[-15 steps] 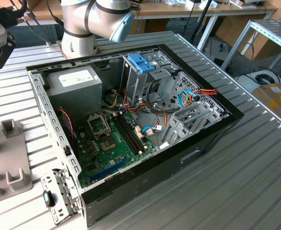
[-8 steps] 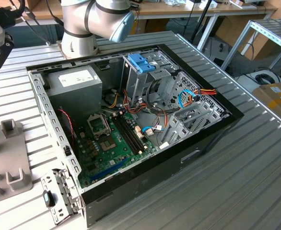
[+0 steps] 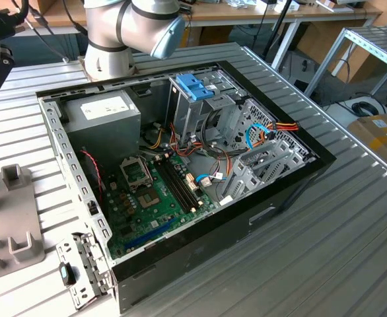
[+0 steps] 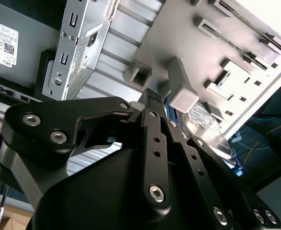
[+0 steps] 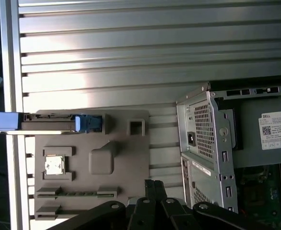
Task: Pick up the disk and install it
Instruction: 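Reach for the disk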
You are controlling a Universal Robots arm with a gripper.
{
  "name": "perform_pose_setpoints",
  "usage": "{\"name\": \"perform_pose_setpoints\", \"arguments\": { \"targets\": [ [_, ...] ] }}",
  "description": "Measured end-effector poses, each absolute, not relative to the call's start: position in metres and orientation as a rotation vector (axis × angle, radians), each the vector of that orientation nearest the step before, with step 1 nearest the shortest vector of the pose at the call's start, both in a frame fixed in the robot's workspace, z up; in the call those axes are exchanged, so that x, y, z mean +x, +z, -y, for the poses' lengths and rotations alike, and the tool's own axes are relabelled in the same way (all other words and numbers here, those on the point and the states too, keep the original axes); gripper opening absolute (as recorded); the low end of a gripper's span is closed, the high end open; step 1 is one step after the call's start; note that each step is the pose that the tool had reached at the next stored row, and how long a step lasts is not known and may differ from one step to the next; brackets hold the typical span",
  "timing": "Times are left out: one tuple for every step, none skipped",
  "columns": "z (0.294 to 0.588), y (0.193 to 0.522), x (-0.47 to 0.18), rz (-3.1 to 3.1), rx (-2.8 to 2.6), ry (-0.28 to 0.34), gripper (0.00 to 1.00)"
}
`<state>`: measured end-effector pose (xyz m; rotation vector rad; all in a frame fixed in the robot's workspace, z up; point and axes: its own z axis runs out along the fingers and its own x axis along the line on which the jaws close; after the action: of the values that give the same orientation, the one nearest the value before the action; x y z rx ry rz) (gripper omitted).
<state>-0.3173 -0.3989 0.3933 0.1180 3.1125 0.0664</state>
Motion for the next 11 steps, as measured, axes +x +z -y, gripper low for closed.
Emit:
{"name": "perform_pose_setpoints", "arguments": {
  "targets": [
    [0.3989,0.3933,-0.3179,-3.113,0.118,0.066,0.10],
    [0.3989,0.3933,-0.3185,-3.112,0.118,0.066,0.10],
    [0.3990,0.3933,-0.3194,-3.113,0.118,0.066,0.10],
    [0.3989,0.3933,-0.3201,-3.113,0.118,0.066,0.10],
    [0.3989,0.3933,-0.3209,-3.113,0.118,0.066,0.10],
    [0.3990,0.3933,-0.3215,-3.113,0.118,0.066,0.10],
    [0.3989,0.3933,-0.3224,-3.112,0.118,0.066,0.10],
    [0.3990,0.3933,-0.3228,-3.112,0.118,0.066,0.10],
    [0.3990,0.3933,-0.3235,-3.113,0.118,0.066,0.10],
    [0.3989,0.3933,-0.3239,-3.113,0.118,0.066,0.10],
    [0.3989,0.3933,-0.3246,-3.113,0.118,0.066,0.10]
  ]
}}
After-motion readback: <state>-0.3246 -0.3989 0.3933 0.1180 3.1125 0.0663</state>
